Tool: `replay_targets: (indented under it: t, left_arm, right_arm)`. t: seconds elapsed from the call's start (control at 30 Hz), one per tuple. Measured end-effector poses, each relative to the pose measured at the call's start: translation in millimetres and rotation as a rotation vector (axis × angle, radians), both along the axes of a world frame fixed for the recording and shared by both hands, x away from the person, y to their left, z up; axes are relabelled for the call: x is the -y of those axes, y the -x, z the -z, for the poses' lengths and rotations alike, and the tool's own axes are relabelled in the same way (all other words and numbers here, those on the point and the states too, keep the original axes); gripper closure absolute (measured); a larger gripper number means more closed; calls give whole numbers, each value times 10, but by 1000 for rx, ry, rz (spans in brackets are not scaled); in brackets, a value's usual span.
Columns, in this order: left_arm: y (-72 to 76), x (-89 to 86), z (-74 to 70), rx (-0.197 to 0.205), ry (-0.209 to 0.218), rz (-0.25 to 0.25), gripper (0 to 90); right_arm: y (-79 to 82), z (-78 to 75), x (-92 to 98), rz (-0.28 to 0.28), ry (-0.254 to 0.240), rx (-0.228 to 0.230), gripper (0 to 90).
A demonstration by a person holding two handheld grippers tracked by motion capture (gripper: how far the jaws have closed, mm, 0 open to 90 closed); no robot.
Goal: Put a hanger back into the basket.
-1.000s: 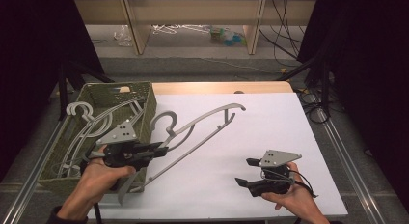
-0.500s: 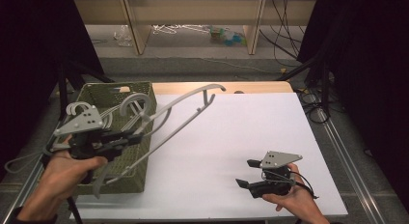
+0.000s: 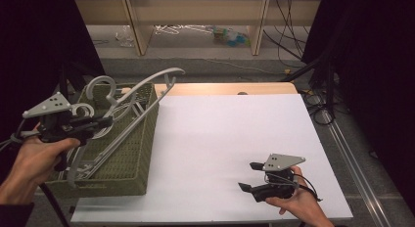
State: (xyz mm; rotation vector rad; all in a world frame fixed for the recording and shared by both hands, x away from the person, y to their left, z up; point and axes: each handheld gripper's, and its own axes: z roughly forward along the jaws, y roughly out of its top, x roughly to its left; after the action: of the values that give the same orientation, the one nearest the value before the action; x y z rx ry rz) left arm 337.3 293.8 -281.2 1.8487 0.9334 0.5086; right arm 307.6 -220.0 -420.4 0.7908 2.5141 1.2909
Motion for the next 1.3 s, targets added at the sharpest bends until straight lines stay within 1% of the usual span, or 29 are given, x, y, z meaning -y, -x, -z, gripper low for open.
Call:
replay_targets:
  t: [0.03, 0.07, 0.1, 0.17, 0.23, 0.3, 0.33, 0.4, 0.43, 0.5, 0.6, 0.7, 0.77, 0.8, 0.9, 1.0, 1.1, 1.13, 1.3]
  left_arm:
    - [-28, -36, 9, 11, -9, -1, 789]
    - [-61, -84, 21, 14, -17, -13, 789]
    - [-81, -111, 28, 14, -16, -21, 789]
    - [-134, -174, 48, 23, -33, -38, 789]
    - [-178, -221, 72, 18, -44, -57, 789]
    - [-206, -248, 88, -3, -48, -70, 789]
    - [-229, -269, 98, -7, -47, -72, 789]
    - [-273, -313, 117, -5, -57, -88, 789]
    - [-292, -330, 130, -5, -55, -88, 789]
    - [-343, -371, 169, 1, -70, -92, 789]
    - [-397, -398, 221, -10, -76, -102, 789]
    - [-447, -443, 273, -7, -88, -110, 789]
    - [-470, -477, 302, -10, -81, -120, 789]
    - [-482, -501, 319, -10, -88, -128, 789]
    - [-500, -535, 372, -17, -92, -134, 789]
    - [-512, -575, 422, -23, -100, -149, 789]
    - [-519, -627, 491, -37, -107, -160, 789]
    - [-518, -650, 521, -48, -107, -162, 789]
    - [-510, -707, 608, -78, -117, -182, 789]
  right_arm:
    - [0, 0, 0, 0, 0, 0, 246]
    - [4, -4, 1, 2, -3, -10, 246]
    - [-1, 2, 3, 0, 1, -1, 245]
    - [0, 2, 1, -1, 1, -4, 245]
    - [1, 6, 0, -9, 1, -5, 241]
    - [2, 7, 1, -9, 2, -5, 241]
    - [0, 8, 2, -9, 3, -4, 241]
    - [0, 9, 1, -8, 4, -7, 241]
    - [2, 9, 1, -10, 3, -11, 241]
    - [4, 9, -1, -13, 2, -11, 239]
    - [2, 14, 0, -21, -5, -19, 238]
    - [4, 18, 9, -19, -3, -18, 238]
    - [4, 21, 11, -19, -2, -20, 238]
    - [4, 22, 11, -19, -1, -21, 238]
    - [3, 23, 10, -21, 0, -20, 238]
    - [8, 24, 8, -19, -1, -29, 238]
    - [3, 29, 6, -23, 1, -25, 238]
    - [3, 30, 5, -23, 2, -25, 238]
    - [1, 36, 2, -19, 5, -26, 238]
